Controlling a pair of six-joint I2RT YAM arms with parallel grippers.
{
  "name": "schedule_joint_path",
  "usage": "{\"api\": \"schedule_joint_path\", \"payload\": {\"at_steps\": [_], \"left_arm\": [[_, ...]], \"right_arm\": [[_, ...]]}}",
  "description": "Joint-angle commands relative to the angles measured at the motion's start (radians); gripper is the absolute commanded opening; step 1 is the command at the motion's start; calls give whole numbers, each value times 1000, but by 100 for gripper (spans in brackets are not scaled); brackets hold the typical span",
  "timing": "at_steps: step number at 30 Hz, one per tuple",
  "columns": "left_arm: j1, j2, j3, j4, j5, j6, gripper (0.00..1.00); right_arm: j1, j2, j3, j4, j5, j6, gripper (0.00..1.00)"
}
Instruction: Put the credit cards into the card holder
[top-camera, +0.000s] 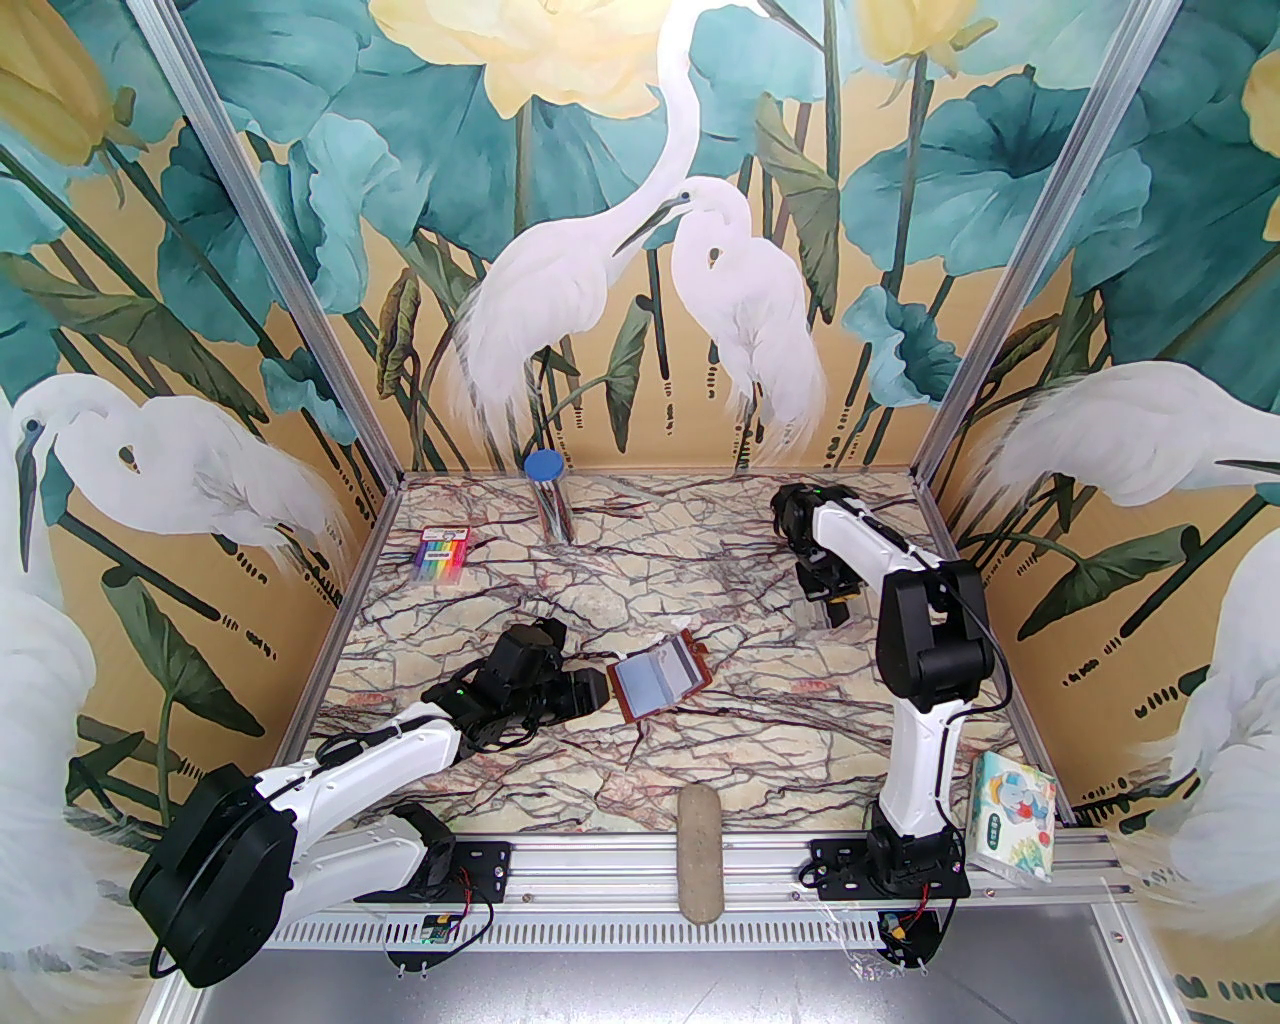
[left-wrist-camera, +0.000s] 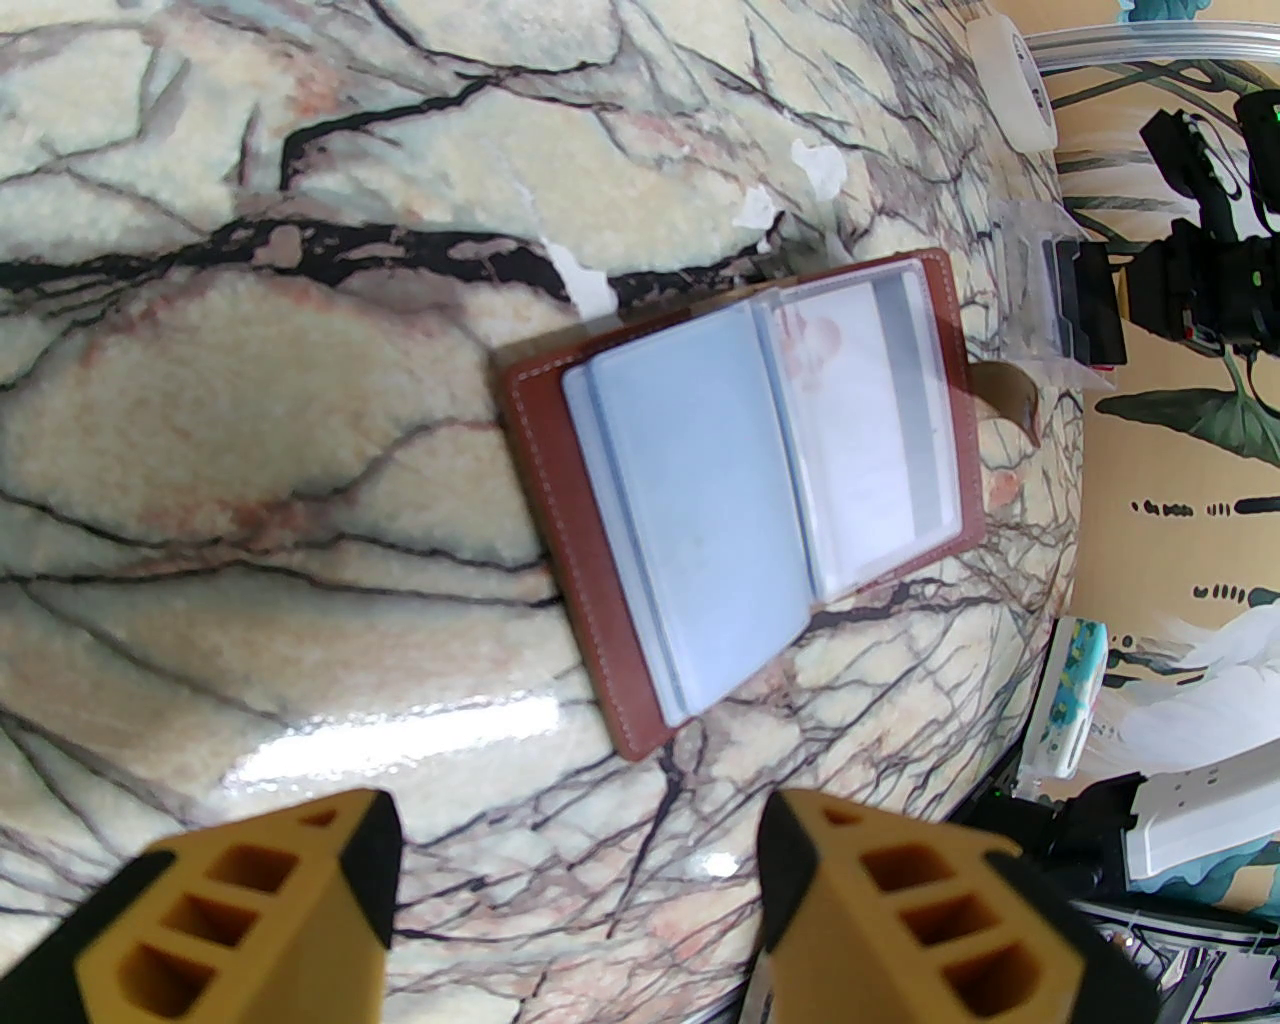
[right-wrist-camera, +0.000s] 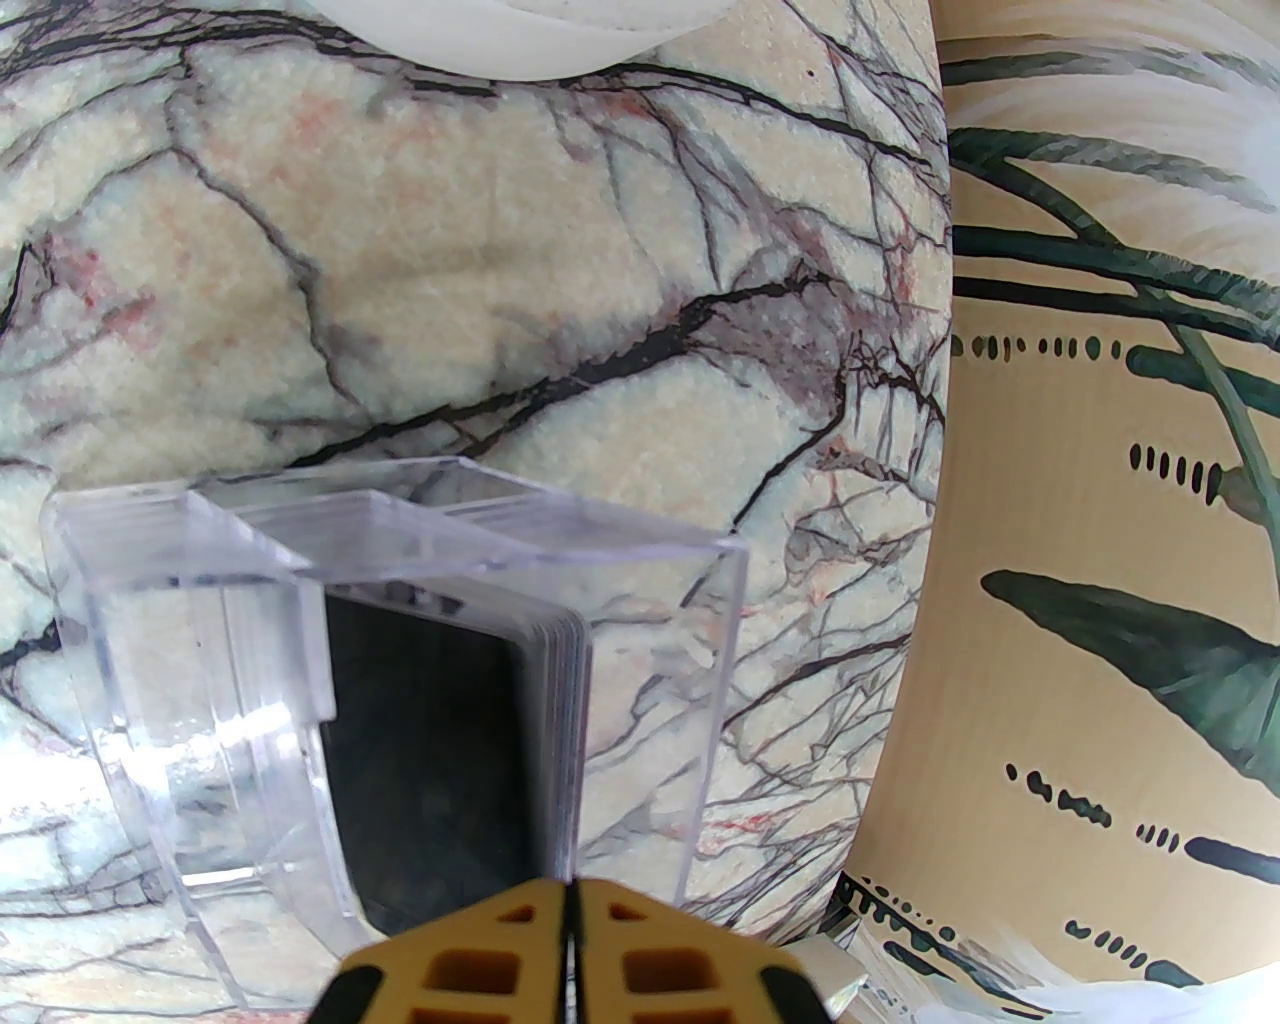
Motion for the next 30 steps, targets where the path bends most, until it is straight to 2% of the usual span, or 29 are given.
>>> {"api": "schedule_joint_path", "payload": {"at_steps": [1,6,9,12,17,30], "left_arm": [[7,2,-6,18,22,-13,64],[7,4,-7,18,21,-12,64],[6,4,-7,20,20,-12,64],[6,5,-5,21,21,-12,64],[6,3,-6,18,22,-10,64],[6,16,2,20,25,-7,64]], "right_arm": [[-4,-25,12,-12,14,11,10],[-4,-30,11,-9,10,11,8],[-4,-41,5,8,-40,8,19],[-4,-45,1,22,-92,6,21],[-8,-31,-1,26,-108,5,24],[-16,-11,-7,30,-110,4,25]]}}
